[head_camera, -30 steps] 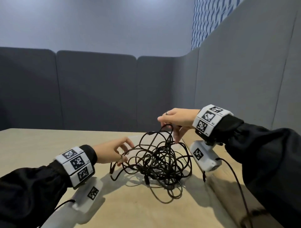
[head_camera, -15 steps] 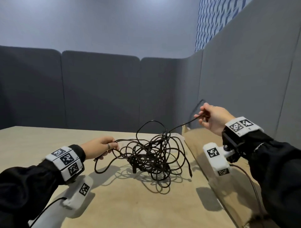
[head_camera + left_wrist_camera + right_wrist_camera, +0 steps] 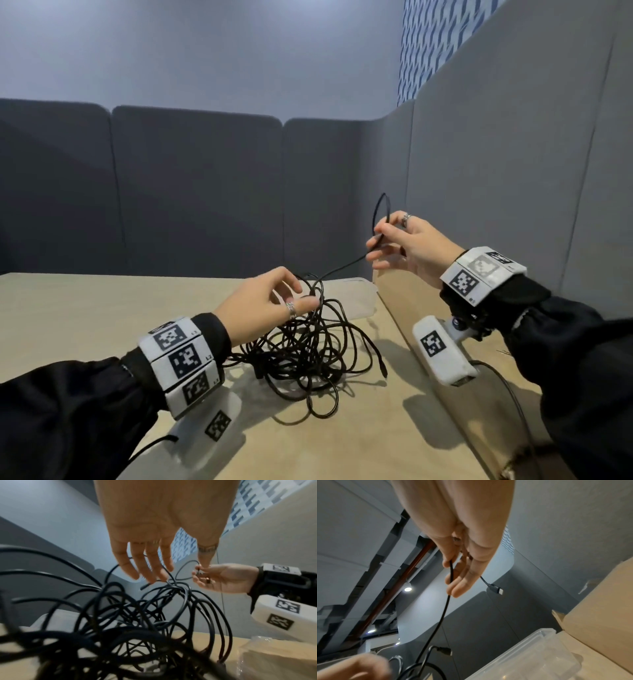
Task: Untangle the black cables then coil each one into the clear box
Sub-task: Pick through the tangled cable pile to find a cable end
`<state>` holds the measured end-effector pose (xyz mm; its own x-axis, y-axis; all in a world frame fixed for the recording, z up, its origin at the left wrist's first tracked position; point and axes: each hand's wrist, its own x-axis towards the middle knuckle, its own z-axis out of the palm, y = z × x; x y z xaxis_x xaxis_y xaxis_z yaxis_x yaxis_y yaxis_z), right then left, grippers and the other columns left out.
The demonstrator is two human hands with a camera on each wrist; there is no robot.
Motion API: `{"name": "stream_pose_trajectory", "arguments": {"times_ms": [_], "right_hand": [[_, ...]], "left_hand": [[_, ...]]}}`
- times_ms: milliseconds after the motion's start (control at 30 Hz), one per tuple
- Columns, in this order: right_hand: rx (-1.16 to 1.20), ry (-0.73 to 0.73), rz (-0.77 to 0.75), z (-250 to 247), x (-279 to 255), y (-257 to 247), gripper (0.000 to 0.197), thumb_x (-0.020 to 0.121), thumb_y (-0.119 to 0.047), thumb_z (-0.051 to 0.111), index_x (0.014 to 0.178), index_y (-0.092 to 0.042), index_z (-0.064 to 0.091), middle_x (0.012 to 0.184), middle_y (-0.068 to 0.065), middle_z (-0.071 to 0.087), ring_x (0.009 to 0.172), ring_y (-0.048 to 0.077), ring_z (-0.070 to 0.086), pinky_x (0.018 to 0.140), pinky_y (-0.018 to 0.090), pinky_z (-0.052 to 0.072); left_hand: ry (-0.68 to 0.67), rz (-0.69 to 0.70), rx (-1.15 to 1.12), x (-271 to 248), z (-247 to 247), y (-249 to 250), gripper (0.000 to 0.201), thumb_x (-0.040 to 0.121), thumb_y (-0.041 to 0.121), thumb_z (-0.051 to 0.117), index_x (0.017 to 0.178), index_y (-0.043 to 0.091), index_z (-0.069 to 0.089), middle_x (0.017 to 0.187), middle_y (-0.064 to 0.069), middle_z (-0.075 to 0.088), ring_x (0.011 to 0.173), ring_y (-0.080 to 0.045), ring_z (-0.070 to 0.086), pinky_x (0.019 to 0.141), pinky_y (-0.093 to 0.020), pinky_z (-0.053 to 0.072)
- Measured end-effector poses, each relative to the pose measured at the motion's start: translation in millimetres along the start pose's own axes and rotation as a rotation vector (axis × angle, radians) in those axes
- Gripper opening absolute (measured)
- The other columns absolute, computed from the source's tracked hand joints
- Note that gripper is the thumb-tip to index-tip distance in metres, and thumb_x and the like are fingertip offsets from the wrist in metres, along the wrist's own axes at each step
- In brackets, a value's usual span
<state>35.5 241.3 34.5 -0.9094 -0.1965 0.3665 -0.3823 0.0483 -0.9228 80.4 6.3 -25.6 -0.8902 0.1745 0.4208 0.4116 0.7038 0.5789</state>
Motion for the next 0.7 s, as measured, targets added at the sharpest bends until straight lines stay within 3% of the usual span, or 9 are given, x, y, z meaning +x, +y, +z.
{"name": "stream_pose_trajectory", "arguments": {"times_ms": [100, 200, 300, 367, 433, 467, 533, 633, 700], "right_hand": [[-0.049, -0.088, -0.065, 20, 1, -6, 0.019, 0.101, -0.014, 0.040, 0.084, -0.012, 0.049, 0.082, 0.011, 0.062, 0.069, 0.024, 0.063, 0.061, 0.028, 0.055], [-0.153, -0.158, -0.081, 42, 2, -6, 0.017, 0.099, -0.016, 0.043, 0.085, -0.013, 0.052, 0.080, 0.009, 0.063, 0.070, 0.024, 0.062, 0.068, 0.034, 0.055], [-0.498, -0.142, -0.079, 50, 4, 2, 0.013, 0.096, -0.021, 0.049, 0.093, -0.018, 0.061, 0.083, 0.002, 0.063, 0.078, 0.022, 0.062, 0.076, 0.039, 0.056], [-0.786, -0.115, -0.065, 50, 6, 10, 0.020, 0.095, -0.028, 0.051, 0.110, -0.019, 0.059, 0.097, 0.001, 0.063, 0.087, 0.022, 0.062, 0.083, 0.038, 0.055], [-0.906, -0.039, -0.057, 49, 4, 17, 0.034, 0.094, -0.036, 0.052, 0.121, -0.016, 0.049, 0.116, 0.003, 0.053, 0.094, 0.019, 0.057, 0.091, 0.040, 0.048], [-0.891, 0.013, -0.089, 49, -1, 18, 0.033, 0.093, -0.037, 0.052, 0.117, -0.015, 0.047, 0.113, 0.002, 0.050, 0.090, 0.016, 0.055, 0.088, 0.037, 0.045], [-0.852, 0.037, -0.174, 48, -13, 21, 0.020, 0.094, -0.036, 0.051, 0.097, -0.017, 0.050, 0.090, -0.002, 0.053, 0.071, 0.009, 0.051, 0.073, 0.027, 0.040], [-0.882, -0.269, -0.025, 46, -32, 31, 0.029, 0.097, -0.027, 0.043, 0.071, -0.021, 0.055, 0.069, -0.003, 0.064, 0.049, 0.006, 0.053, 0.051, 0.017, 0.039], [-0.922, -0.459, 0.126, 47, -41, 41, 0.028, 0.097, -0.020, 0.041, 0.076, -0.019, 0.060, 0.085, 0.003, 0.073, 0.048, 0.008, 0.057, 0.039, 0.013, 0.036]], "left_hand": [[-0.085, -0.094, 0.090, 3, 11, 4, 0.063, 0.065, 0.059, 0.073, 0.110, 0.026, 0.045, 0.090, 0.007, 0.061, 0.078, -0.006, 0.059, 0.065, -0.022, 0.046], [-0.053, -0.148, 0.105, 12, 15, 3, 0.053, 0.071, 0.045, 0.076, 0.109, 0.020, 0.049, 0.079, 0.005, 0.062, 0.068, -0.009, 0.058, 0.066, -0.027, 0.048], [-0.089, -0.232, -0.046, 18, 11, -3, 0.040, 0.075, 0.035, 0.077, 0.105, 0.017, 0.057, 0.077, -0.002, 0.065, 0.066, -0.013, 0.058, 0.066, -0.032, 0.050], [-0.079, -0.292, -0.205, 19, 10, -5, 0.034, 0.077, 0.027, 0.076, 0.103, 0.013, 0.058, 0.081, -0.009, 0.064, 0.067, -0.014, 0.058, 0.065, -0.034, 0.052], [-0.054, -0.326, -0.303, 19, 11, -7, 0.030, 0.079, 0.020, 0.074, 0.102, 0.009, 0.058, 0.082, -0.009, 0.060, 0.067, -0.014, 0.057, 0.064, -0.034, 0.053], [-0.047, -0.335, -0.324, 20, 12, -8, 0.028, 0.080, 0.019, 0.073, 0.101, 0.008, 0.058, 0.083, -0.008, 0.059, 0.067, -0.014, 0.057, 0.065, -0.034, 0.054], [-0.044, -0.336, -0.352, 22, 13, -10, 0.021, 0.082, 0.016, 0.071, 0.096, 0.007, 0.059, 0.080, -0.008, 0.061, 0.068, -0.014, 0.058, 0.066, -0.034, 0.055], [-0.041, -0.353, -0.442, 22, 15, -11, 0.009, 0.086, 0.011, 0.066, 0.085, 0.009, 0.057, 0.063, 0.000, 0.063, 0.055, -0.008, 0.059, 0.061, -0.030, 0.053], [-0.063, -0.376, -0.536, 20, 16, -10, 0.013, 0.090, 0.008, 0.061, 0.079, 0.011, 0.053, 0.052, 0.005, 0.062, 0.046, -0.005, 0.059, 0.056, -0.027, 0.051]]}}
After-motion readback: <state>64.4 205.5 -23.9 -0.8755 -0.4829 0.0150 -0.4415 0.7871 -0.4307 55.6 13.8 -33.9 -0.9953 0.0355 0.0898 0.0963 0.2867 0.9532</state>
